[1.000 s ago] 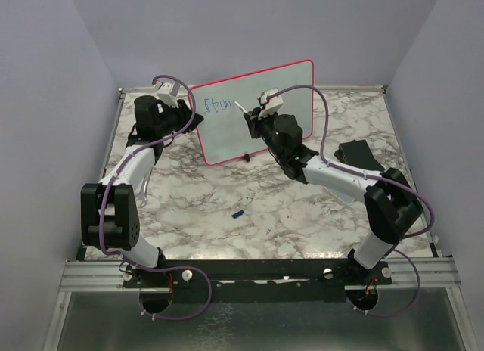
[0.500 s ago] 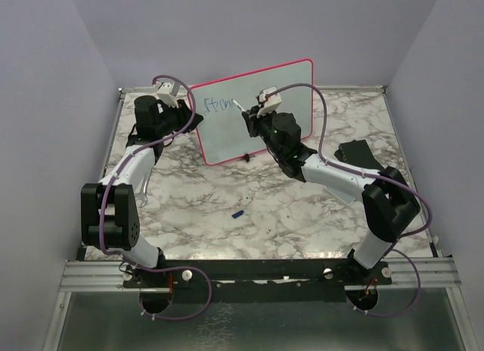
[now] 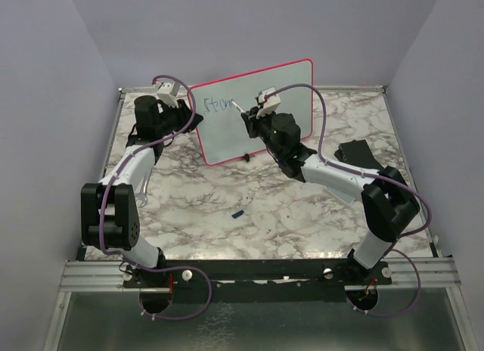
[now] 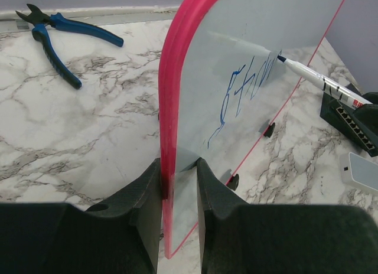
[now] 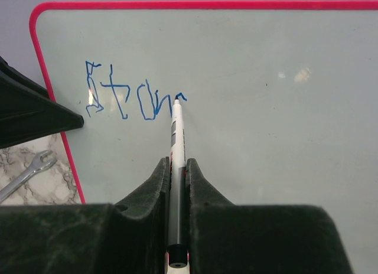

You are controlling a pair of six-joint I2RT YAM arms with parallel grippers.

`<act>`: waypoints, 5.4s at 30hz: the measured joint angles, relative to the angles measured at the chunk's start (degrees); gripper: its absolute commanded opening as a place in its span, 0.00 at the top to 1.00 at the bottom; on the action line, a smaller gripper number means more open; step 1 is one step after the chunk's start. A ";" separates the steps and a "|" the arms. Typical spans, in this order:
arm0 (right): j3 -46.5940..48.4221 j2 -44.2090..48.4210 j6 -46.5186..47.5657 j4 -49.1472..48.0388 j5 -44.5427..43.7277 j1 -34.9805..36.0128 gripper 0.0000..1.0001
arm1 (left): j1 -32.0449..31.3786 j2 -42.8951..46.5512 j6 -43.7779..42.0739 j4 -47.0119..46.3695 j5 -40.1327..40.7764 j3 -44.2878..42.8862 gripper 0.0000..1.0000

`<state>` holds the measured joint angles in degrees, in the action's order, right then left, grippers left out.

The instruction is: Write a sentence on the whiteboard

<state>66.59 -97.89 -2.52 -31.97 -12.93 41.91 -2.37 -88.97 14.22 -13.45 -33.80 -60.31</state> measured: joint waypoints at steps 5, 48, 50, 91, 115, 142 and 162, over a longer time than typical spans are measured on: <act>-0.57 0.00 -0.04 -0.02 0.20 0.00 0.99 | -0.02 -0.02 0.00 0.02 0.00 0.00 0.87; -0.22 0.09 1.11 -0.98 -1.86 0.00 0.99 | -0.02 0.00 -0.17 0.02 0.42 0.00 0.88; -0.11 0.09 1.11 -0.98 -1.99 0.00 0.99 | -0.02 0.00 -0.20 0.02 0.42 0.00 0.88; -4.94 0.52 -0.46 -0.76 -2.23 1.55 0.99 | -0.02 0.00 -0.20 0.26 0.39 -0.07 0.88; -7.26 7.52 -1.27 -1.64 -2.67 1.84 0.99 | -0.09 0.00 -0.22 0.31 0.39 -0.07 0.88; -3.37 2.71 -0.42 -1.27 -2.86 -0.35 0.99 | -0.11 0.02 -0.37 0.33 0.39 -0.07 0.88; -2.89 1.22 -0.44 -0.90 -3.41 -0.42 0.99 | -0.11 0.02 -0.37 0.33 0.42 -0.07 0.88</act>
<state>63.70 -96.66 -2.96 -32.86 -16.34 41.50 -2.48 -88.95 13.85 -13.13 -33.39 -60.38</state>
